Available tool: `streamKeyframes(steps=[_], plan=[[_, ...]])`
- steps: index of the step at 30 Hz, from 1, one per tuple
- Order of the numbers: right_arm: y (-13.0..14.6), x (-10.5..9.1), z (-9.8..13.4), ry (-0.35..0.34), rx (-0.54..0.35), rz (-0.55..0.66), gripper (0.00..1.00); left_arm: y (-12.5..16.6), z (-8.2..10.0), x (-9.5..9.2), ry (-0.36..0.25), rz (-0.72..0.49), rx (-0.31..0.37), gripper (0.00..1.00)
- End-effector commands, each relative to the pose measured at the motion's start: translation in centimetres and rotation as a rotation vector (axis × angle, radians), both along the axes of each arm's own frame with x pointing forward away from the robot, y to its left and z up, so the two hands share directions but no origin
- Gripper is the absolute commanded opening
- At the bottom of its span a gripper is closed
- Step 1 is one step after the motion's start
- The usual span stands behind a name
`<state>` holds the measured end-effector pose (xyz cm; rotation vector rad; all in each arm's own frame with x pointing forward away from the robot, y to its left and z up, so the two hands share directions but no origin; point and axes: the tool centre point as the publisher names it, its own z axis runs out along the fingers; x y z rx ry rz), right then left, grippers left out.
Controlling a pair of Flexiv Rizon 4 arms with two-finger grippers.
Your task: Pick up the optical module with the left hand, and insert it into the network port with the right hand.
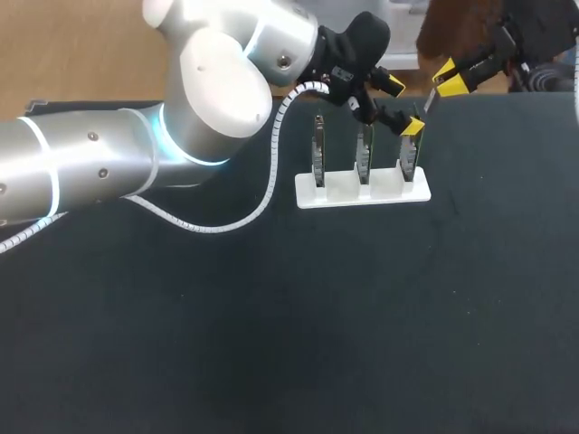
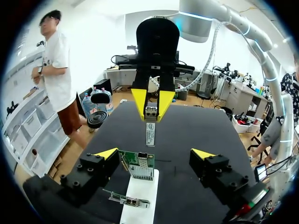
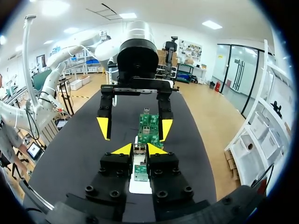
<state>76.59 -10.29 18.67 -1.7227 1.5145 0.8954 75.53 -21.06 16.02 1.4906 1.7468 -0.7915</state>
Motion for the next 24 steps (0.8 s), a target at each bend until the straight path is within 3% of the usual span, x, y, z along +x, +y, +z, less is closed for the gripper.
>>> streamKeyframes(steps=[1,24], plan=[[0.09,0.03,0.12,-0.004,-0.005,-0.003,0.00,0.01,0.00,0.06,0.000,-0.002,0.001,1.00],[0.53,0.10,0.38,0.023,-0.066,-0.014,0.00,0.01,0.00,0.06,0.000,-0.002,0.001,1.00]])
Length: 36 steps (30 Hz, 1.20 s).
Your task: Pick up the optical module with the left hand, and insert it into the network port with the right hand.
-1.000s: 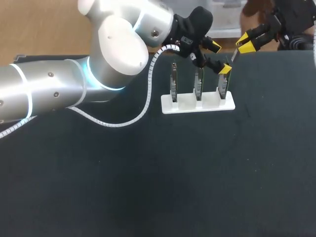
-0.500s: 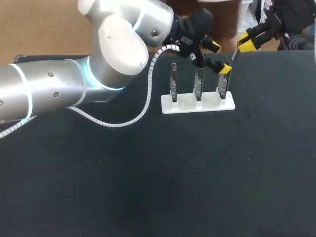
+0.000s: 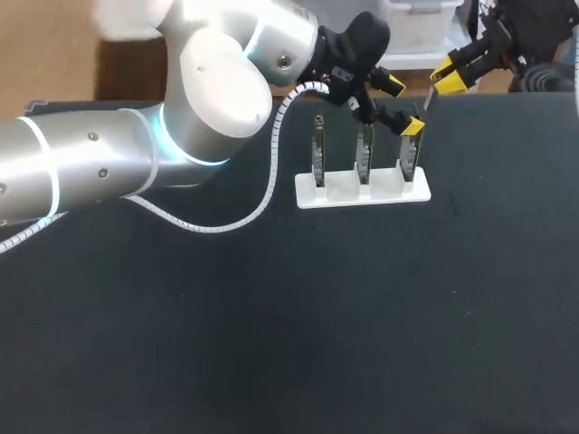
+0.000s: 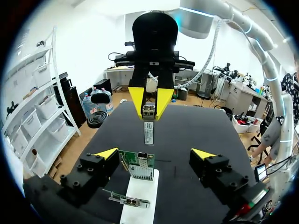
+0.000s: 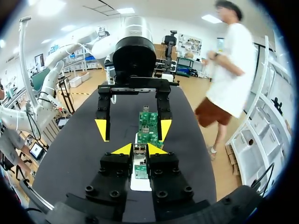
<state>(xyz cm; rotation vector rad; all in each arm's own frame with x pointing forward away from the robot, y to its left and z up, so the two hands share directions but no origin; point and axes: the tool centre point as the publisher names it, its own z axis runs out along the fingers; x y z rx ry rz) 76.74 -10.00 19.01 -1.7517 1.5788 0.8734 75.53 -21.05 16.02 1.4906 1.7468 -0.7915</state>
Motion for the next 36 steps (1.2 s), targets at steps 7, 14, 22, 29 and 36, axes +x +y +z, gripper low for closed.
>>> streamKeyframes(steps=[7,14,22,29,36], plan=[[0.66,-0.13,-0.19,0.009,-0.021,-0.011,0.00,0.01,0.00,0.06,0.000,-0.002,0.001,1.00],[0.92,-0.31,-0.33,0.010,-0.049,-0.023,0.00,0.01,0.00,0.06,0.000,-0.002,0.001,1.00],[0.93,-0.39,-0.45,0.012,-0.065,-0.050,0.00,0.01,0.00,0.06,0.000,-0.002,0.001,1.00],[1.04,-0.46,-0.60,0.014,-0.078,-0.060,0.00,0.01,0.00,0.06,0.000,-0.002,0.001,1.00],[1.03,-0.26,-0.77,0.019,-0.092,-0.068,0.00,0.01,0.00,0.06,0.000,-0.002,0.001,1.00]])
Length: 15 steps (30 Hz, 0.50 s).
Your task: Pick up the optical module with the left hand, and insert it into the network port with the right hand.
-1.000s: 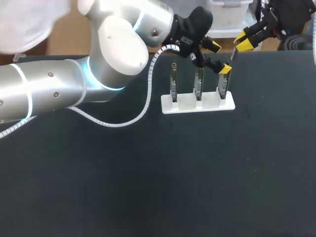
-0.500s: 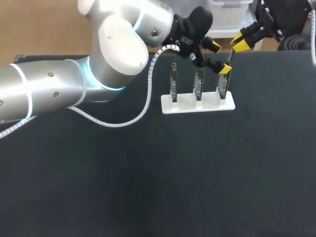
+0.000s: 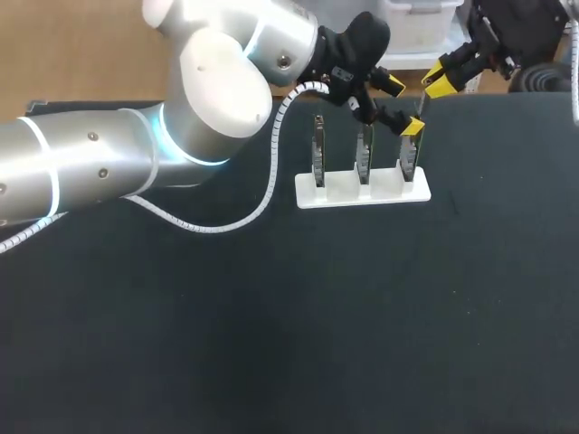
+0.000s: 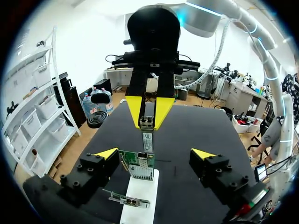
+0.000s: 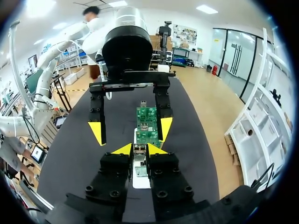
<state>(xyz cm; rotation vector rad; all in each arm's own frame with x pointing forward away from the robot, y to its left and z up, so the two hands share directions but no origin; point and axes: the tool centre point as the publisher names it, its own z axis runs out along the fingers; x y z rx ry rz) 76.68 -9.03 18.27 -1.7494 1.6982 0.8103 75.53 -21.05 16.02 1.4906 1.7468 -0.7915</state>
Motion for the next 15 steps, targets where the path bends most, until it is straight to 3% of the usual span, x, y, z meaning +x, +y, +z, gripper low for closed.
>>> streamKeyframes(steps=[1,15], plan=[[0.02,-0.17,-0.03,-0.004,-0.008,-0.010,0.00,0.01,0.00,0.06,0.000,-0.002,0.001,1.00],[-0.37,0.26,-0.26,0.006,-0.022,-0.003,0.00,0.01,0.00,0.06,0.000,-0.002,0.001,1.00]])
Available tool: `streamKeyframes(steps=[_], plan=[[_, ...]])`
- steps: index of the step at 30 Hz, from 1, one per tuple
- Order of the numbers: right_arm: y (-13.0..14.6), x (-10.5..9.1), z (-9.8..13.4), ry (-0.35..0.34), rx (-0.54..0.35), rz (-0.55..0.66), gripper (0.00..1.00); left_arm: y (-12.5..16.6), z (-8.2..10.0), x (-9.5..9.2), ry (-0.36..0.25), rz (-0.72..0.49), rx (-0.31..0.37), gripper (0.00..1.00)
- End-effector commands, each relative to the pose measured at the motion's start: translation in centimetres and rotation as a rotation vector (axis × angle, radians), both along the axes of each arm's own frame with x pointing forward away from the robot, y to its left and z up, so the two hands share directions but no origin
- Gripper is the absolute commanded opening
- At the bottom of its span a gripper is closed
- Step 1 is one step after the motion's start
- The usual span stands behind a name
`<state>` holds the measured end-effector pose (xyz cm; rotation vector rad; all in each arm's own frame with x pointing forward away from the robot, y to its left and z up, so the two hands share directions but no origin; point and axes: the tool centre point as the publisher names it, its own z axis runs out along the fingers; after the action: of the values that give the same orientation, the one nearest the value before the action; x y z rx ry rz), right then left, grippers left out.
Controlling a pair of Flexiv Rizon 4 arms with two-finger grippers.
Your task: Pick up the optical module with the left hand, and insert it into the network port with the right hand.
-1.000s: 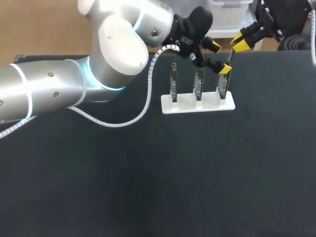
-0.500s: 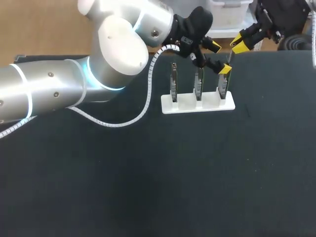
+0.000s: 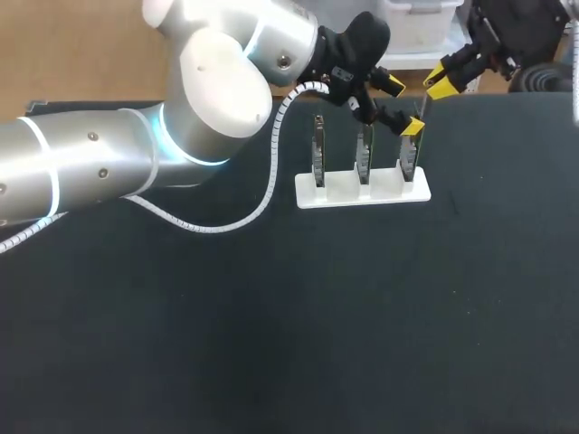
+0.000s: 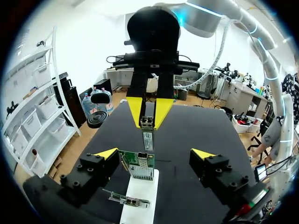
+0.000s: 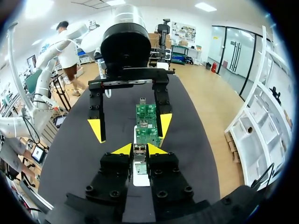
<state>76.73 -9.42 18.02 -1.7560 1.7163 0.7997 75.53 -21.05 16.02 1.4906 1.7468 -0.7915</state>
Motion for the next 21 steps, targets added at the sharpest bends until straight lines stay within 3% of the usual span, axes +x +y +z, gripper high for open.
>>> streamKeyframes(steps=[1,21], plan=[[0.02,0.26,-0.05,0.002,-0.004,0.003,0.00,0.01,0.00,0.06,0.000,-0.002,0.001,1.00],[0.72,1.06,-0.45,0.017,-0.012,0.015,0.00,0.01,0.00,0.06,0.000,-0.002,0.001,1.00]])
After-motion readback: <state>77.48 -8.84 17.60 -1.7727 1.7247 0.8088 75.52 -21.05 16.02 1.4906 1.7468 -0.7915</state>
